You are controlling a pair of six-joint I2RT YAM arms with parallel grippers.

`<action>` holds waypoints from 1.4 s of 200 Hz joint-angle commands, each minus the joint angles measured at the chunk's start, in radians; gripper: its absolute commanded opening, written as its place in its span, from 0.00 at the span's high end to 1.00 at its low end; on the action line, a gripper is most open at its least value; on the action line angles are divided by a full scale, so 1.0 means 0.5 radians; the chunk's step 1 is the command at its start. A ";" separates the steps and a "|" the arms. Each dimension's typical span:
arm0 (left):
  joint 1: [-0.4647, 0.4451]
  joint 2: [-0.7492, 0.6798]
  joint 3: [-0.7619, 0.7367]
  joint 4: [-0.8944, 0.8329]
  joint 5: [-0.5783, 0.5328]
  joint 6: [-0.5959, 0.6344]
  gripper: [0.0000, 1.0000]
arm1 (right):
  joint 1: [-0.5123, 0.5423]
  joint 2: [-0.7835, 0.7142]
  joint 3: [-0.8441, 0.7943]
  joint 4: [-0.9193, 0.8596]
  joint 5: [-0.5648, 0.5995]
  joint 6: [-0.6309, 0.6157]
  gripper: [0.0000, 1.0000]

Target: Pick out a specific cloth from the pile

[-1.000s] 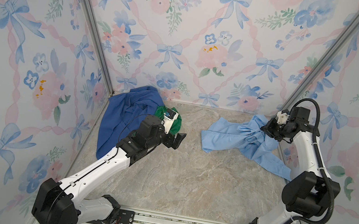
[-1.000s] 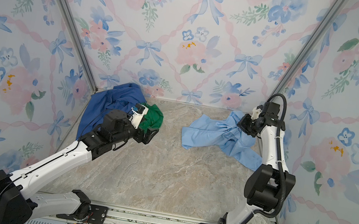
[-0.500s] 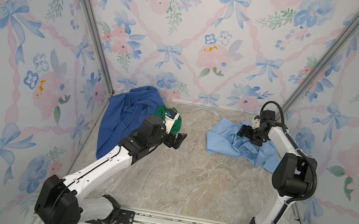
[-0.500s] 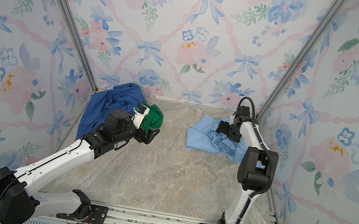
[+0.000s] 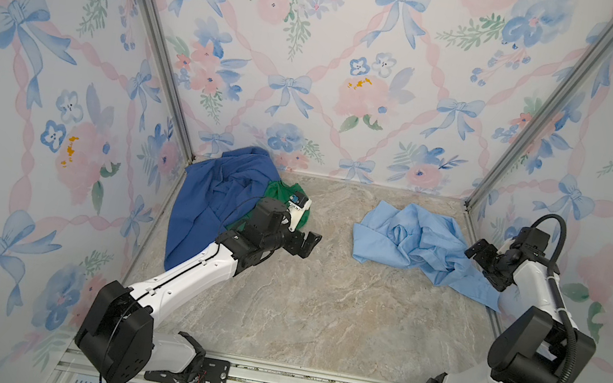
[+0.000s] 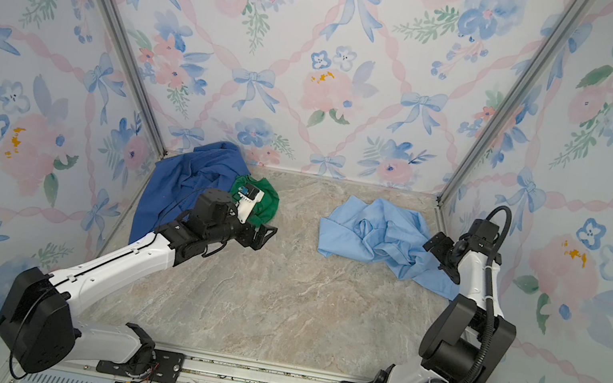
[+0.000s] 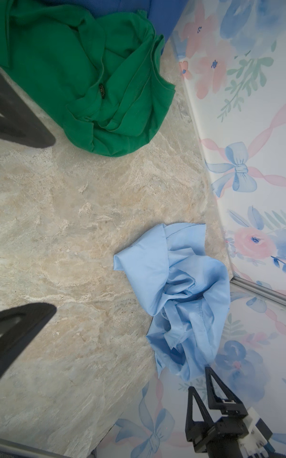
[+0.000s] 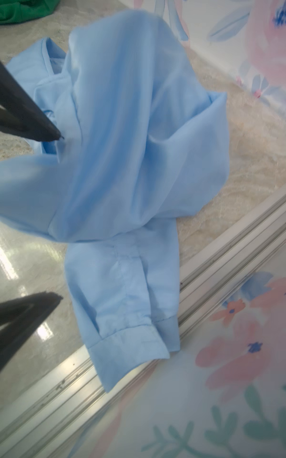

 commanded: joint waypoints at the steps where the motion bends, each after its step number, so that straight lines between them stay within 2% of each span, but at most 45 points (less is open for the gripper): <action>1: -0.013 0.013 0.060 0.054 0.053 -0.003 0.02 | -0.085 0.032 -0.112 0.107 -0.003 0.100 0.03; 17: -0.017 0.003 0.046 0.055 0.053 -0.009 0.02 | -0.135 0.124 -0.136 0.165 -0.043 0.124 0.03; 49: -0.026 -0.033 0.024 0.058 0.032 -0.036 0.02 | -0.155 0.355 -0.015 0.157 0.046 0.132 0.00; 87: -0.036 -0.088 -0.012 0.055 0.004 -0.067 0.02 | -0.185 0.553 0.046 0.210 0.033 0.159 0.01; 111: -0.038 -0.114 -0.028 0.055 -0.012 -0.074 0.02 | -0.174 0.680 0.098 0.200 -0.040 0.116 0.09; 118: -0.038 -0.120 -0.029 0.053 -0.018 -0.074 0.02 | -0.167 0.696 0.106 0.201 -0.050 0.105 0.15; 142: -0.038 -0.133 -0.026 0.052 -0.029 -0.083 0.02 | -0.144 0.725 0.145 0.193 -0.121 0.076 0.52; 163: -0.038 -0.147 -0.025 0.051 -0.048 -0.083 0.02 | -0.103 0.674 0.161 0.214 -0.180 0.058 0.91; 172: -0.038 -0.158 -0.030 0.051 -0.052 -0.086 0.02 | -0.073 0.623 0.173 0.206 -0.173 0.036 1.00; 203: -0.038 -0.212 -0.064 0.052 -0.075 -0.092 0.02 | 0.095 0.374 0.334 0.068 -0.085 -0.028 1.00; 221: -0.038 -0.245 -0.088 0.053 -0.109 -0.092 0.02 | 0.305 0.296 0.561 -0.048 -0.033 -0.075 1.00; 251: -0.035 -0.285 -0.123 0.053 -0.179 -0.094 0.02 | 0.739 0.431 1.131 -0.354 0.067 -0.207 1.00; 266: -0.027 -0.311 -0.147 0.052 -0.195 -0.108 0.02 | 0.938 0.514 1.293 -0.377 0.078 -0.213 1.00; 280: -0.018 -0.345 -0.177 0.054 -0.203 -0.119 0.02 | 1.079 0.623 1.399 -0.379 -0.010 -0.168 1.00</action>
